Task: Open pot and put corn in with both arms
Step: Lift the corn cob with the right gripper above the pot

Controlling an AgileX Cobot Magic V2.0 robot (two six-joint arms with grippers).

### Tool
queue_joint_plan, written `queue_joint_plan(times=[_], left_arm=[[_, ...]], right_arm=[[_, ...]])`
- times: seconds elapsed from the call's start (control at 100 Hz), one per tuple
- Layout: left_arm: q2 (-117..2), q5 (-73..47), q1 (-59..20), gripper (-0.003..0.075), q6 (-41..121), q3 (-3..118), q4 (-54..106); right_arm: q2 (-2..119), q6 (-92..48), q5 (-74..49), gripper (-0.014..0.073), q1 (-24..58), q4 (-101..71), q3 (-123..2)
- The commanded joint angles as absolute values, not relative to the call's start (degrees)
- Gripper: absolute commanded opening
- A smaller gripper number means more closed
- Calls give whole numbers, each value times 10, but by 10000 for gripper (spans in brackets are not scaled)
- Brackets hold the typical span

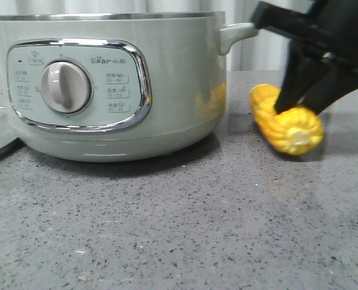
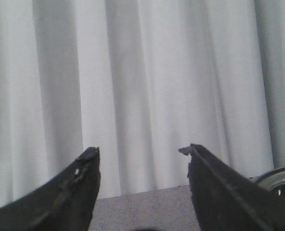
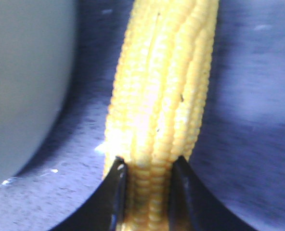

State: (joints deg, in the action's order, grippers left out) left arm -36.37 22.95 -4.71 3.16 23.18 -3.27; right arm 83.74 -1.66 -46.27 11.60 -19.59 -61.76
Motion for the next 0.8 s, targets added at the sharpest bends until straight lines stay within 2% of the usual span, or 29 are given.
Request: queue_joint_plan(times=[0.0,0.47,0.7,0.79], left_arm=[[-364,268,-47,368,27,252,-30],[-364,268,-47,368,27,252,-30],[-364,268,-47,368,27,252,-30],[-364,268,-47,368,27,252,-30]], right_arm=[[791,-22,-457,-46,97,-191,-631],[687,-15,-465,-46,82,-179,-634],[674,-15,-493,-46,88,-191,-700],[674,-15,-493,-45,114,-191,-730]])
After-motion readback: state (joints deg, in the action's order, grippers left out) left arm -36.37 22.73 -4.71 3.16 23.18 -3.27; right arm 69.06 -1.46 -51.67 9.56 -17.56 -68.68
